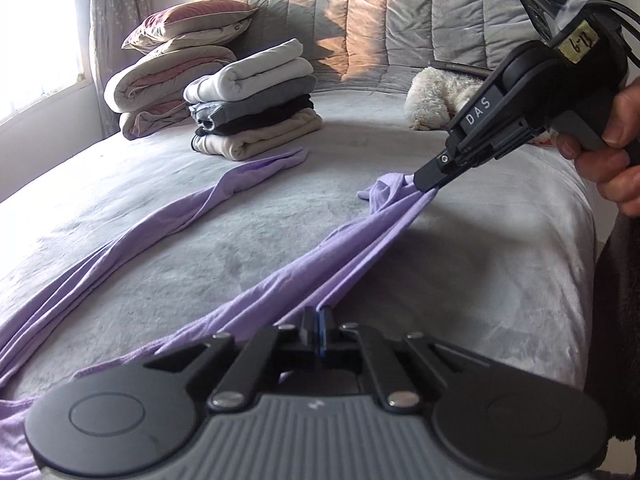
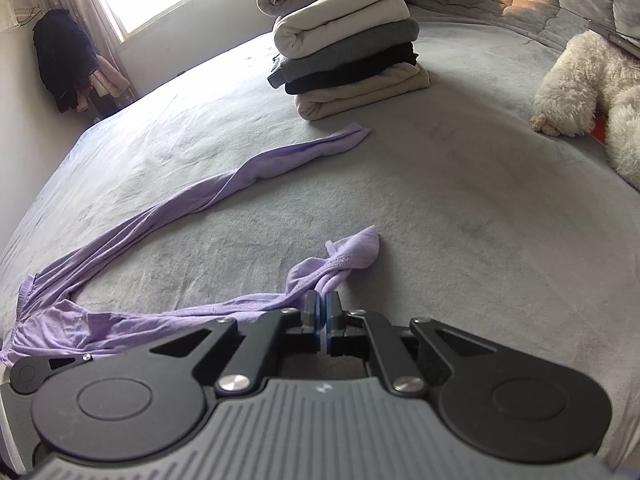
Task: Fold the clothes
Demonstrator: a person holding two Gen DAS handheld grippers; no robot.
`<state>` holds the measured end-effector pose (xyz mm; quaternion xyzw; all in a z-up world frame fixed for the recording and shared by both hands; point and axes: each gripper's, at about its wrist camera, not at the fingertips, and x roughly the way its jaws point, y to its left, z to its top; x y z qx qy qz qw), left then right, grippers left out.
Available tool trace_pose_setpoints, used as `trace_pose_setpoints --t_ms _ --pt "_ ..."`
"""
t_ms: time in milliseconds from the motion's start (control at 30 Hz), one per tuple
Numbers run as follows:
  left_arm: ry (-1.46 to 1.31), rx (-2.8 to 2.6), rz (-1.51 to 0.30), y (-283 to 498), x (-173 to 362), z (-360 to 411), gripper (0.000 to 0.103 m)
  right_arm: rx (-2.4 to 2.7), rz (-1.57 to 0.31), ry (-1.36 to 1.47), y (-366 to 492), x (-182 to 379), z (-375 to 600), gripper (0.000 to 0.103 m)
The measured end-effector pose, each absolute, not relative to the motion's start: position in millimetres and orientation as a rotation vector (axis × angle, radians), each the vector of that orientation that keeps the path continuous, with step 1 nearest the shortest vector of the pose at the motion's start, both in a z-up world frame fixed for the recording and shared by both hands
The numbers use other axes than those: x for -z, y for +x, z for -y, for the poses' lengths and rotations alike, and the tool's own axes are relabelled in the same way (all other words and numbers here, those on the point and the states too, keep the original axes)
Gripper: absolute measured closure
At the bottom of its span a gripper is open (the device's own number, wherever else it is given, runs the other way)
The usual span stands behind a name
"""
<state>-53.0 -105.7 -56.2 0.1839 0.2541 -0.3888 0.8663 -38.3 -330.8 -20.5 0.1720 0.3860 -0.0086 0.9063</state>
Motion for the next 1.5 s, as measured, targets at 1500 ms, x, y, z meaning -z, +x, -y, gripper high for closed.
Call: trace_pose_setpoints --t_ms 1500 --pt "0.271 0.831 -0.663 5 38 232 0.1 -0.023 -0.784 0.556 -47 36 406 0.09"
